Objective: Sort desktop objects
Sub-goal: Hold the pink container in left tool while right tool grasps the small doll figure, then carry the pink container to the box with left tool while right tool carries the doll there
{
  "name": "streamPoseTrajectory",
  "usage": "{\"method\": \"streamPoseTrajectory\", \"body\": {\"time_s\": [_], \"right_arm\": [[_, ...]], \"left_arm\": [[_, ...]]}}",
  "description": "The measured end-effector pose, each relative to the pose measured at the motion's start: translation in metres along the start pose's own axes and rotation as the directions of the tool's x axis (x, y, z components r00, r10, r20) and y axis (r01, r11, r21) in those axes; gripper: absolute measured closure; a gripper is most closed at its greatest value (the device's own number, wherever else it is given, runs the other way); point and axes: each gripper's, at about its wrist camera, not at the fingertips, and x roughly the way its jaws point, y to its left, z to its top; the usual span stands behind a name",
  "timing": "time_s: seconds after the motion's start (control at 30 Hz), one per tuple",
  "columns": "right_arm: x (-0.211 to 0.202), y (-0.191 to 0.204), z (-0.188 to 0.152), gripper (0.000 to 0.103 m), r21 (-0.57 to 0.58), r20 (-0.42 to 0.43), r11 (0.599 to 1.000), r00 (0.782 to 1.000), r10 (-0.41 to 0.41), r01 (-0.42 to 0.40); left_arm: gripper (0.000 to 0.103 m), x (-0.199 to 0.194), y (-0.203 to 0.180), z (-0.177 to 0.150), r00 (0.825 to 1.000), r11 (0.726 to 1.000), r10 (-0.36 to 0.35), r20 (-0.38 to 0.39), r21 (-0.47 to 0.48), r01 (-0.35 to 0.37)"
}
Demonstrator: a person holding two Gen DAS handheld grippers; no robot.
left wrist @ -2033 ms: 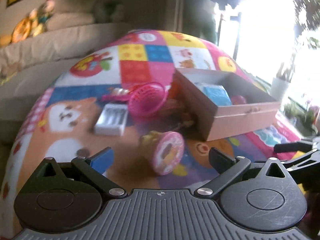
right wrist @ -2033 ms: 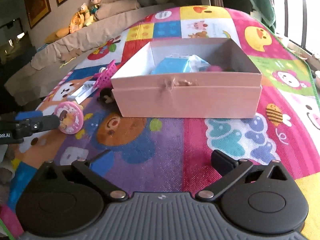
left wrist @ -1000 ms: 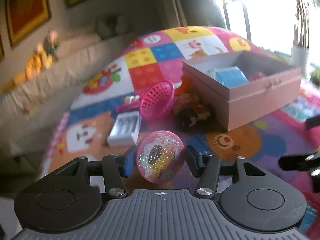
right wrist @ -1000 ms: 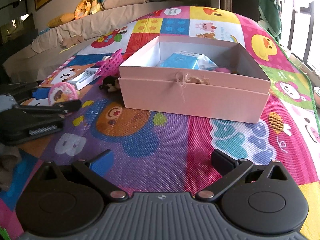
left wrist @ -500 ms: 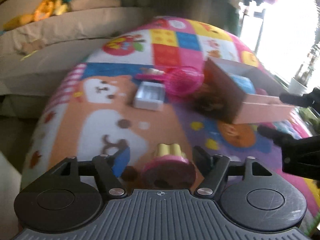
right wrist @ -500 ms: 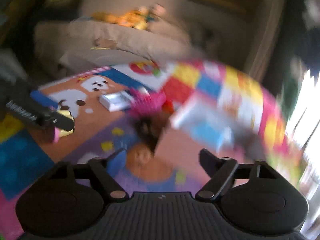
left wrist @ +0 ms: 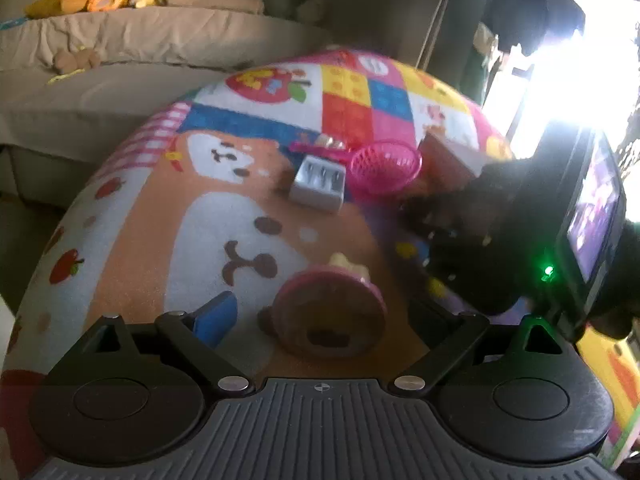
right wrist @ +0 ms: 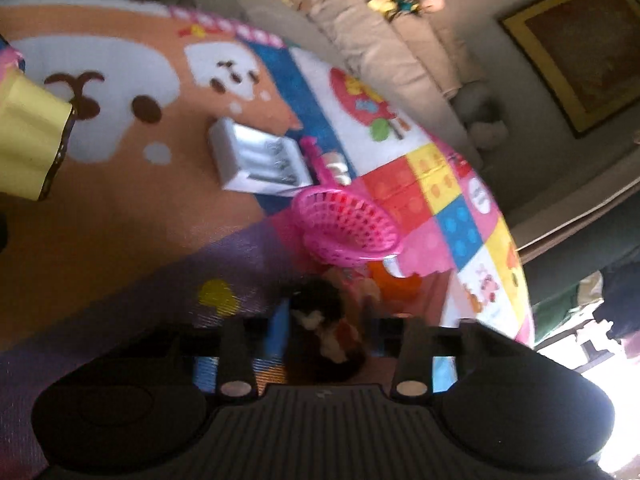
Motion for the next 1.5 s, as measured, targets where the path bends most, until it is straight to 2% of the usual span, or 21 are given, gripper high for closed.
{"method": "streamPoseTrajectory", "body": {"time_s": [0.03, 0.07, 0.1, 0.23, 0.33, 0.4, 0.47, 0.57, 0.63, 0.7, 0.83, 0.93, 0.97, 1.03, 1.2, 1.27, 1.33, 1.4, 1.5], "right_arm": [[-0.004, -0.001, 0.001, 0.081, 0.011, 0.011, 1.000, 1.000, 0.008, -0.008], [-0.011, -0.006, 0.001, 0.094, 0.039, 0.025, 0.999, 0.999, 0.020, -0.021], [-0.019, -0.012, 0.001, 0.100, 0.078, 0.036, 0.997, 0.999, 0.028, -0.030], [-0.071, -0.051, -0.012, 0.100, 0.281, 0.120, 0.953, 0.989, 0.086, -0.117], [-0.094, -0.068, -0.031, 0.100, 0.362, 0.145, 0.918, 0.982, 0.117, -0.163], [-0.098, -0.065, -0.040, 0.099, 0.336, 0.143, 0.933, 0.986, 0.085, -0.129], [-0.095, -0.055, -0.043, 0.094, 0.279, 0.148, 0.955, 0.987, 0.056, -0.097], [-0.080, -0.042, -0.036, 0.088, 0.197, 0.145, 0.976, 0.988, 0.060, -0.088], [-0.063, -0.028, -0.027, 0.080, 0.106, 0.133, 0.993, 0.990, 0.044, -0.058], [-0.044, -0.017, -0.019, 0.066, 0.023, 0.115, 1.000, 0.993, 0.016, -0.019], [-0.008, -0.004, -0.004, 0.066, -0.059, 0.028, 0.998, 0.999, 0.026, -0.024], [0.006, 0.001, 0.003, 0.071, -0.084, 0.015, 0.996, 1.000, 0.007, -0.006], [0.008, 0.001, 0.005, 0.075, -0.079, 0.012, 0.997, 1.000, 0.017, -0.016], [0.005, -0.001, 0.006, 0.077, -0.045, 0.031, 0.999, 0.999, 0.019, -0.017], [-0.039, -0.024, -0.001, 0.077, 0.101, 0.115, 0.994, 0.993, 0.018, -0.030], [-0.064, -0.044, -0.009, 0.077, 0.200, 0.147, 0.977, 0.988, 0.038, -0.067], [-0.093, -0.068, -0.023, 0.077, 0.321, 0.174, 0.937, 0.981, 0.084, -0.138], [-0.116, -0.090, -0.041, 0.077, 0.435, 0.201, 0.871, 0.968, 0.151, -0.226], [-0.133, -0.109, -0.079, 0.077, 0.579, 0.225, 0.744, 0.942, 0.249, -0.335]], "left_arm": [[0.006, -0.001, 0.001, 0.000, 1.000, 1.000, 0.003, 0.005, -0.001, -0.003], [0.006, -0.002, 0.001, -0.001, 1.000, 1.000, 0.007, 0.004, 0.000, -0.007], [0.006, -0.002, 0.001, -0.002, 1.000, 1.000, 0.009, 0.001, 0.000, -0.009], [0.006, -0.003, -0.002, -0.002, 1.000, 1.000, 0.019, 0.000, 0.017, -0.019], [0.006, -0.001, -0.008, -0.003, 1.000, 0.999, 0.025, -0.007, 0.042, -0.024], [0.006, 0.002, -0.013, -0.003, 1.000, 0.998, 0.026, -0.010, 0.059, -0.026], [0.006, 0.005, -0.017, -0.003, 0.999, 0.996, 0.047, -0.016, 0.079, -0.045], [0.003, 0.006, -0.016, -0.003, 0.998, 0.996, 0.061, -0.024, 0.072, -0.059], [0.003, 0.007, -0.015, -0.004, 0.997, 0.995, 0.072, -0.031, 0.066, -0.070], [0.003, 0.007, -0.016, -0.005, 0.996, 0.994, 0.078, -0.031, 0.073, -0.076], [0.001, 0.009, -0.016, -0.005, 0.996, 0.994, 0.080, -0.037, 0.076, -0.077], [0.001, 0.008, -0.014, -0.005, 0.997, 0.995, 0.072, -0.035, 0.068, -0.070], [0.001, 0.008, -0.014, -0.005, 0.997, 0.996, 0.070, -0.032, 0.066, -0.067], [0.001, 0.006, -0.014, -0.006, 0.997, 0.996, 0.066, -0.028, 0.061, -0.065], [0.001, 0.003, -0.013, -0.006, 0.997, 0.996, 0.079, -0.006, 0.052, -0.078], [0.001, 0.002, -0.014, -0.005, 0.995, 0.994, 0.097, 0.002, 0.048, -0.097], [0.001, 0.002, -0.015, -0.004, 0.993, 0.991, 0.119, 0.005, 0.053, -0.119], [0.001, 0.002, -0.019, -0.003, 0.991, 0.988, 0.134, 0.009, 0.073, -0.134], [0.002, 0.003, -0.028, -0.003, 0.989, 0.982, 0.148, 0.022, 0.113, -0.150]]}}
